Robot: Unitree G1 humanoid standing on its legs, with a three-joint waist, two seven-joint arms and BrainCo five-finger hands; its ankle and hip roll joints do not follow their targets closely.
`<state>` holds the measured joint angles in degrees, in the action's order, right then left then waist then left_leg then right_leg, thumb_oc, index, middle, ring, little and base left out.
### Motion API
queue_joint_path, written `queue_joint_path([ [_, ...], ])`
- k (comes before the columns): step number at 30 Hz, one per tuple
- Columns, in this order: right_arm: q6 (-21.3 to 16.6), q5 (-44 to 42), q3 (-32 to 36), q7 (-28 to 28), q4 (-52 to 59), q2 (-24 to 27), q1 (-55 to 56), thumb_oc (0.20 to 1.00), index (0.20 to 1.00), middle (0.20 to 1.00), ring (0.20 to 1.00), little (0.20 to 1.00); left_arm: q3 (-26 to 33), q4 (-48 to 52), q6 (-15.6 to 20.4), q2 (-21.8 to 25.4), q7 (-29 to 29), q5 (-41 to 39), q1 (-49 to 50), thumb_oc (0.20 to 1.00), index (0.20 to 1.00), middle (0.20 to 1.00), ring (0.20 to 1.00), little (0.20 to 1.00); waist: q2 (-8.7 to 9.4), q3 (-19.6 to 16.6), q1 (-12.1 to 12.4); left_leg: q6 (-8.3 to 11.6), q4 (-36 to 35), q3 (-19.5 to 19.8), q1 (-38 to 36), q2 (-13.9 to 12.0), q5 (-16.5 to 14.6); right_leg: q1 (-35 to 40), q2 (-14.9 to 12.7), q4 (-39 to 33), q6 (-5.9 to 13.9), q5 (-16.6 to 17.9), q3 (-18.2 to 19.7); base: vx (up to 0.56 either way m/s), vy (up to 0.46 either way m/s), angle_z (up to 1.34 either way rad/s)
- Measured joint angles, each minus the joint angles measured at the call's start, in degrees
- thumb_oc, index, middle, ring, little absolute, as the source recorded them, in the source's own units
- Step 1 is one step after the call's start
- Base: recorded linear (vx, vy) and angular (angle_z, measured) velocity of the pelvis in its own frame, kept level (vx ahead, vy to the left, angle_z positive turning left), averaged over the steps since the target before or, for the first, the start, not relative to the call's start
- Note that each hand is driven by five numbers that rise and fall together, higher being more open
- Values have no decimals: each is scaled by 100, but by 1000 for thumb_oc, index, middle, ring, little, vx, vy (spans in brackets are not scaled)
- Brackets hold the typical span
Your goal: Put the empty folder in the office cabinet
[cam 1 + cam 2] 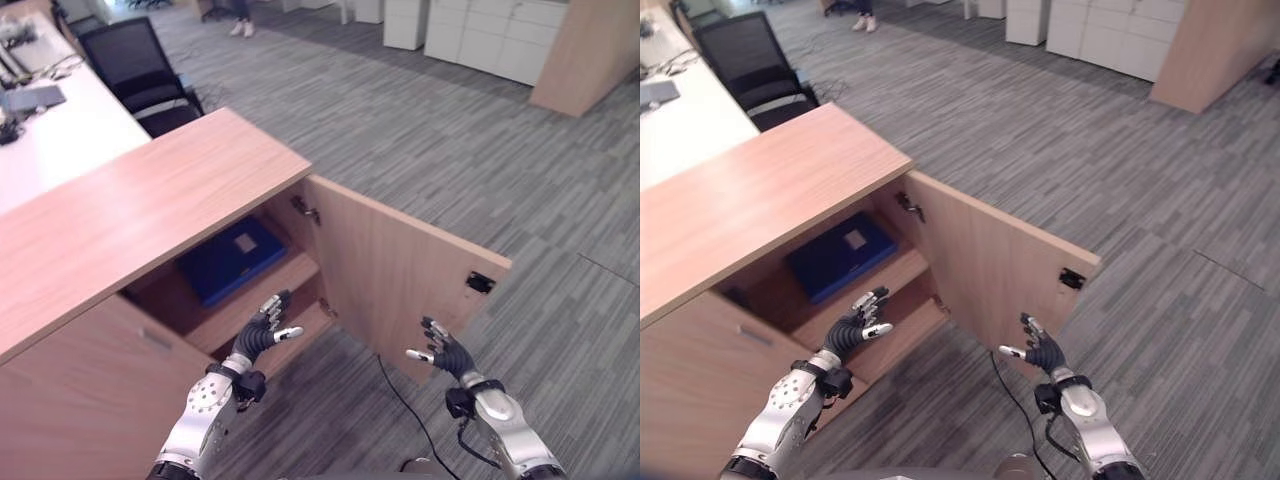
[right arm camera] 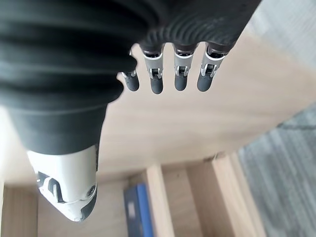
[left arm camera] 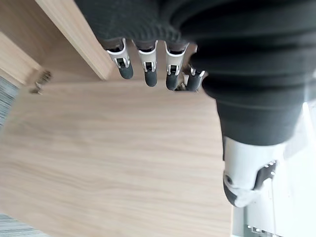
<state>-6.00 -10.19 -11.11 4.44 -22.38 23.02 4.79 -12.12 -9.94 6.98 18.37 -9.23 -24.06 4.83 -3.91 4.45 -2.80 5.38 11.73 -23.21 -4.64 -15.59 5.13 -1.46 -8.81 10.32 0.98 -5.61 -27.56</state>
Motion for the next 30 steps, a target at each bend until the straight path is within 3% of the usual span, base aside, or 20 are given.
queue_joint_path([
  [2,0,-2,-26,2,-4,-28,-35,1000,1000,1000,1000,1000,37,-4,-2,21,33,-40,41,1000,1000,1000,1000,1000,121,72,168,271,1024,187,352,-365,111,195,224,-384,-213,153,334,-36,-65,-98],
  [3,-4,-7,4,-21,2,-7,-51,1000,1000,1000,1000,1000,29,-32,-4,1,49,-40,46,1000,1000,1000,1000,1000,251,127,133,471,1196,524,551,-313,-35,419,258,-677,-276,295,408,34,50,-76],
  [4,-4,-10,21,-34,2,42,-54,1000,1000,1000,1000,1000,20,-31,-3,-22,51,-40,-4,1000,1000,1000,1000,1000,280,143,80,522,1118,642,686,-258,-12,454,259,-709,-286,302,409,84,49,-40],
  [5,-1,-12,8,-57,1,76,-76,1000,1000,1000,1000,1000,19,-8,15,-48,90,-41,-17,1000,1000,1000,1000,1000,289,147,8,543,845,988,791,-89,-48,459,294,-758,-270,292,594,79,31,-46],
  [7,-9,-15,8,-78,-34,110,-177,1000,1000,1000,1000,1000,-11,-40,55,-101,178,-46,28,1000,1000,1000,1000,1000,232,115,161,542,-657,2174,515,526,-192,456,353,-958,-246,420,983,20,-25,-102],
  [8,-10,-15,9,-77,-56,108,-196,1000,1000,1000,1000,1000,-76,-66,57,-87,192,-47,-23,1000,1000,1000,1000,1000,198,117,167,515,-1097,2335,506,655,-176,457,392,-1023,-223,467,1104,42,-6,-94],
  [9,-6,-14,4,-72,-158,133,-84,1000,1000,1000,1000,1000,-181,-135,58,-146,201,-44,-124,1000,1000,1000,1000,1000,88,79,82,205,-1256,2329,611,818,324,619,523,-1201,-162,526,1133,67,7,-47],
  [10,-8,-13,1,-61,-272,154,-22,1000,1000,1000,1000,1000,-195,-136,61,-184,201,-44,-108,1000,1000,1000,1000,1000,5,38,17,174,-1175,2202,626,818,689,738,648,-1299,-102,490,1141,86,7,-1],
  [12,-6,-12,10,-63,-499,78,151,1000,1000,1000,1000,1000,-165,-103,96,-180,204,-44,-135,1000,1000,1000,1000,1000,54,-83,-127,107,-1412,2023,488,836,597,809,636,-1394,-69,410,1121,56,14,18],
  [14,-17,-9,71,-60,-678,66,170,1000,1000,1000,1000,1000,-127,-107,122,-178,216,-44,-134,1000,1000,1000,1000,1000,-28,-45,-157,5,-1685,1911,370,826,480,786,656,-1391,49,478,1160,16,26,-8],
  [16,-4,0,241,-56,-919,60,247,1000,1000,1000,1000,1000,-121,-103,122,-177,216,-43,-121,1000,1000,1000,1000,1000,-162,-28,-150,-67,-1685,1790,322,833,138,762,636,-1374,154,495,1255,7,31,-16],
  [22,5,-2,716,-115,-925,47,379,1000,1000,1000,1000,1000,140,-99,124,-138,214,-44,52,1000,1000,1000,1000,1000,-120,11,-148,-239,-1693,1562,164,1094,4,876,353,-1491,378,607,1465,15,21,-17],
  [26,3,-18,1180,-292,-921,84,298,1000,1000,1000,1000,1000,149,-98,122,-59,170,-42,145,1000,1000,1000,1000,1000,-41,-6,-137,-277,-1743,1560,130,1116,-53,943,346,-1531,386,622,1474,7,17,-1],
  [30,0,-31,1190,-371,-918,270,86,1000,1000,1000,1000,1000,147,-98,113,-23,105,-42,274,1000,1000,1000,1000,1000,22,-45,-115,-268,-1741,1589,136,1119,-56,961,347,-1530,374,618,1433,5,8,4],
])
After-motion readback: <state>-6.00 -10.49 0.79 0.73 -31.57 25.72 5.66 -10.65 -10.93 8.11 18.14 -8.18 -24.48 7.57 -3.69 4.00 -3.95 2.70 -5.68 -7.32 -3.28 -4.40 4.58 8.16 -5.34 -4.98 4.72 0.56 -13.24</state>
